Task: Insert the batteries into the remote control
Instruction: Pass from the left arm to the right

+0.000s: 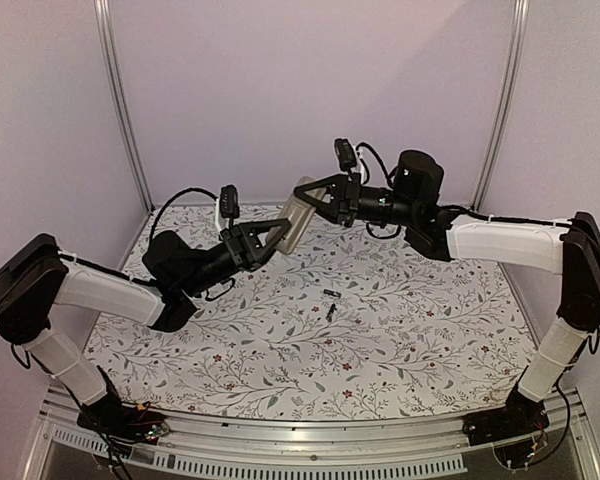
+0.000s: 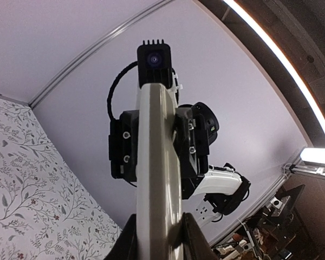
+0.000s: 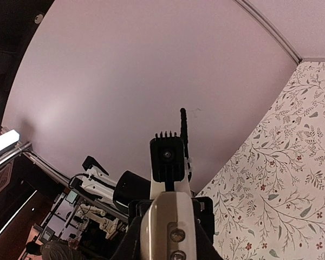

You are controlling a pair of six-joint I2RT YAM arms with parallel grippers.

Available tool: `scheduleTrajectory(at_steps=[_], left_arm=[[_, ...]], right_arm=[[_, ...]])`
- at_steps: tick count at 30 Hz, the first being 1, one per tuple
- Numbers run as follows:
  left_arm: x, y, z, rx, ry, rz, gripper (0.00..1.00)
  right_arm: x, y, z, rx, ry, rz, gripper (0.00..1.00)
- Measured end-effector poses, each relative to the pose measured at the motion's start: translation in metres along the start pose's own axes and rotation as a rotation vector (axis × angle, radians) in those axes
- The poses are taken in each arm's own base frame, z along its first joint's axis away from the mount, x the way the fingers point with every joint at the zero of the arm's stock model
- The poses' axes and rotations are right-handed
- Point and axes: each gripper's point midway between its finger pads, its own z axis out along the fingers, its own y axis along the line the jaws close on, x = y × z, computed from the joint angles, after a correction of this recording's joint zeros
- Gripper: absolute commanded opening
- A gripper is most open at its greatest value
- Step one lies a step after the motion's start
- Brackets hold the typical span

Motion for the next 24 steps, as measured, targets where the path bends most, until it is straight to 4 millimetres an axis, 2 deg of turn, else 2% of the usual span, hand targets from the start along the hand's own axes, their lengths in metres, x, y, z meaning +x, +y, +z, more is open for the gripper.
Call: scheduleTrajectory(at_steps=[2, 5, 10, 12, 18, 20, 24], left_arm=[[0.0, -0.001, 0.001, 0.005, 0.0, -0.019, 0.04], [0.001, -0.001, 0.001, 0.003, 0.007, -0.022, 0.23], [0.004, -0.003, -0.001, -0.033, 0.053, 0.046, 0.51], [0.003, -0.005, -0.005, -0.062, 0.078, 0.093, 0.57], [-0.013, -0.021, -0.019, -0.17, 0.144, 0.332, 0.61], [-0.017, -0.031, -0.02, -0.196, 0.198, 0.462, 0.68], [-0.009, -0.048, -0.023, -0.206, 0.348, 0.72, 0.67]], right_arm=[[-0.001, 0.0, 0.0, -0.001, -0.002, -0.03, 0.08], [-0.003, -0.001, -0.002, 0.0, -0.003, -0.044, 0.01], [0.003, -0.009, -0.008, 0.01, 0.016, 0.0, 0.0], [0.007, -0.013, -0.014, 0.018, 0.026, 0.024, 0.0], [0.023, -0.028, -0.035, 0.08, 0.075, 0.098, 0.0], [0.031, -0.033, -0.039, 0.108, 0.1, 0.119, 0.0], [0.047, -0.04, -0.047, 0.161, 0.162, 0.148, 0.0]])
